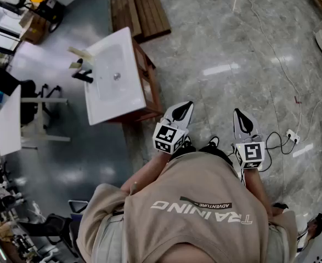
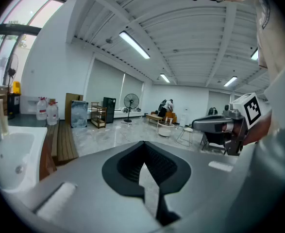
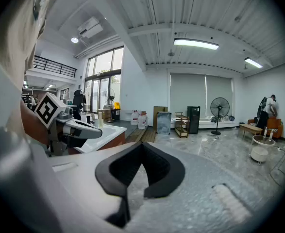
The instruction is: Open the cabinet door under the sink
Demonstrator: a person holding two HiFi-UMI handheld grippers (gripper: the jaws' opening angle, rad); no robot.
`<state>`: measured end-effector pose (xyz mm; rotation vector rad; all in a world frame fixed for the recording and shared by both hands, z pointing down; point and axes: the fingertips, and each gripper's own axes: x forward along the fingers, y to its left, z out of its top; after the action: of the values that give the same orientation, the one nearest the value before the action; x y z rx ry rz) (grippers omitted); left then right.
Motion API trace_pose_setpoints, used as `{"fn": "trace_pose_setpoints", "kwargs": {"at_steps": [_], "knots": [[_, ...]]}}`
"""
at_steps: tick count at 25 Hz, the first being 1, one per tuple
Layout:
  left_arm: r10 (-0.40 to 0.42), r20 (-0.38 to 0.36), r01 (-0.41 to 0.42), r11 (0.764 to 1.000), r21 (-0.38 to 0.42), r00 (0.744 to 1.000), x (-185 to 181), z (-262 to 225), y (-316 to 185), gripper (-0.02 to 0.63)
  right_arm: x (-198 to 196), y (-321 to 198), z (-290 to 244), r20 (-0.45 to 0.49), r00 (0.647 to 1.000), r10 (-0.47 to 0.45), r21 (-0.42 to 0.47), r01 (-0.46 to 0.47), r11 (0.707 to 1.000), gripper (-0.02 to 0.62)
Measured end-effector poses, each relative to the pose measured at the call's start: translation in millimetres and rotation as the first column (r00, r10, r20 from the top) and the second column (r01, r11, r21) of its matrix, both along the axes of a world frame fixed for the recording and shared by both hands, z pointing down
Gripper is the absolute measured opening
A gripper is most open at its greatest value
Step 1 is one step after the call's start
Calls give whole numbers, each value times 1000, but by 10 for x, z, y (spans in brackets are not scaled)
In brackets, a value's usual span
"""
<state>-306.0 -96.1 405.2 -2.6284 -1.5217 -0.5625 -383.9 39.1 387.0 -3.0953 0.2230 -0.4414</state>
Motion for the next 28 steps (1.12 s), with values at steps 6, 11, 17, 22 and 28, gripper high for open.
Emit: {"fn": "trace_pose_setpoints", "kwargs": {"at_steps": [6, 11, 17, 22, 28], "knots": [[42, -16, -42, 999, 21, 999, 16, -4, 356, 17, -69, 357, 72, 1, 999, 35, 4, -35, 999, 2], [62, 15, -62, 998, 28, 998, 22, 62, 644, 17, -82, 612, 55, -36, 998, 58, 32, -57, 998, 2], [77, 18, -77, 997, 20, 997, 66, 99, 1053, 17, -122, 908, 194, -19, 998, 66, 39, -66, 997, 2], [84, 47, -85, 996, 10, 995, 88, 172, 1328, 17, -165, 1171, 371, 21, 997, 70, 41, -71, 997, 2], [100, 119, -105, 994, 32, 988, 337, 493, 1601, 17, 39, 1481, 577, 59, 994, 91, 56, -95, 994, 2]]}}
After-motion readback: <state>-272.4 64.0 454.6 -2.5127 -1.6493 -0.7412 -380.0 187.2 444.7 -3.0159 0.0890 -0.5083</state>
